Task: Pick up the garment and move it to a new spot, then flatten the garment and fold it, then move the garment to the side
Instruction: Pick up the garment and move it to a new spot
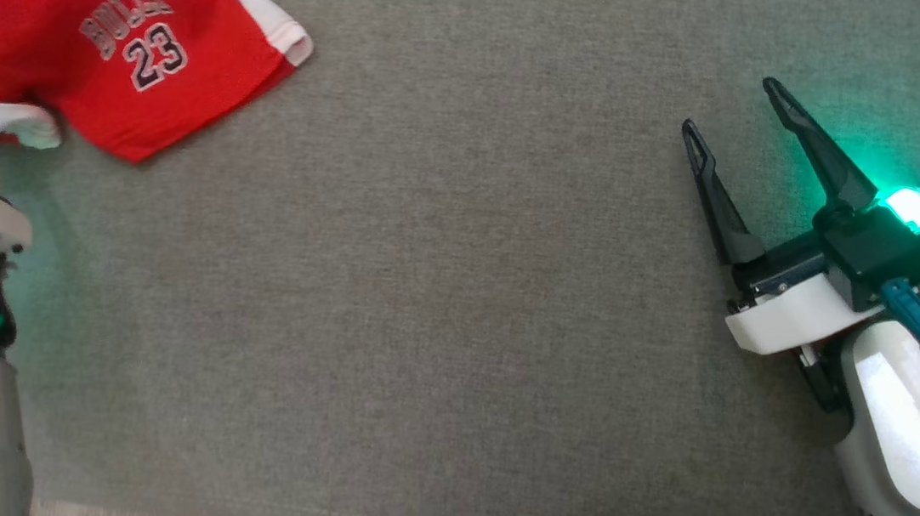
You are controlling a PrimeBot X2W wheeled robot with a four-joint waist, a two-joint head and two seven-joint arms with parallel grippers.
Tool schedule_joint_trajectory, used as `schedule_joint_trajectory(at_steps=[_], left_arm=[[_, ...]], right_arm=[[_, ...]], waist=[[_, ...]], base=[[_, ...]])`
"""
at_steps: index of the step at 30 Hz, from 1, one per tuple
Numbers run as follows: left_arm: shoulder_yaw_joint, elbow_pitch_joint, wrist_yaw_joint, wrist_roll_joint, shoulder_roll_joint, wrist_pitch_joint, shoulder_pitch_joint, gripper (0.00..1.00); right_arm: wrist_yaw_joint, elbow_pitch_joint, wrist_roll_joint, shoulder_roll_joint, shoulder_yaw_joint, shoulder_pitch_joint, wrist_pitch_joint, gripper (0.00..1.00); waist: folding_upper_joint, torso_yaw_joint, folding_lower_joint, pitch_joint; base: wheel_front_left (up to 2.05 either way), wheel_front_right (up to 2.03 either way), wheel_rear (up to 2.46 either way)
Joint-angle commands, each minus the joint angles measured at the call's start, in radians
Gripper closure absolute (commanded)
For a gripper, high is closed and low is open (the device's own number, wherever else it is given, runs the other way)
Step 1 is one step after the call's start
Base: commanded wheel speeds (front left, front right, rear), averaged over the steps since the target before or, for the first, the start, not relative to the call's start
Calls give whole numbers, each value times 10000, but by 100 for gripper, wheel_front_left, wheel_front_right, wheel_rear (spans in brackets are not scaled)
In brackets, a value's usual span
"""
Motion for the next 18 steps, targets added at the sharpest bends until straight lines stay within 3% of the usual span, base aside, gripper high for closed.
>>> schedule_joint_trajectory(at_steps=[1,9,10,11,12,14,18], left_arm=[[455,-39,120,-72,637,-140,-337,0],[464,1095,405,-191,597,169,-735,0],[449,1186,412,-204,574,186,-774,9],[445,1261,408,-224,564,188,-812,51],[443,1331,394,-242,572,179,-845,59],[440,1435,364,-256,611,69,-899,100],[443,1547,329,-242,740,-327,-962,100]], right_arm=[[75,28,-116,-36,100,-25,-22,0],[75,42,-149,-22,34,-83,-35,0],[75,52,-145,-16,34,-92,-38,0],[75,61,-142,-11,39,-102,-43,0],[75,67,-141,-5,50,-115,-57,0],[75,94,-141,4,59,-143,-88,0],[75,213,-122,21,48,-181,-147,0]], waist=[[0,-117,-1,163],[0,-126,-1,286],[0,-122,-1,286],[0,-121,-1,286],[0,-124,-1,287],[0,-128,-1,279],[0,-132,-1,143]], base=[[0,0,0],[0,0,0],[0,0,0],[0,0,0],[0,0,0],[0,0,0],[0,0,0]])
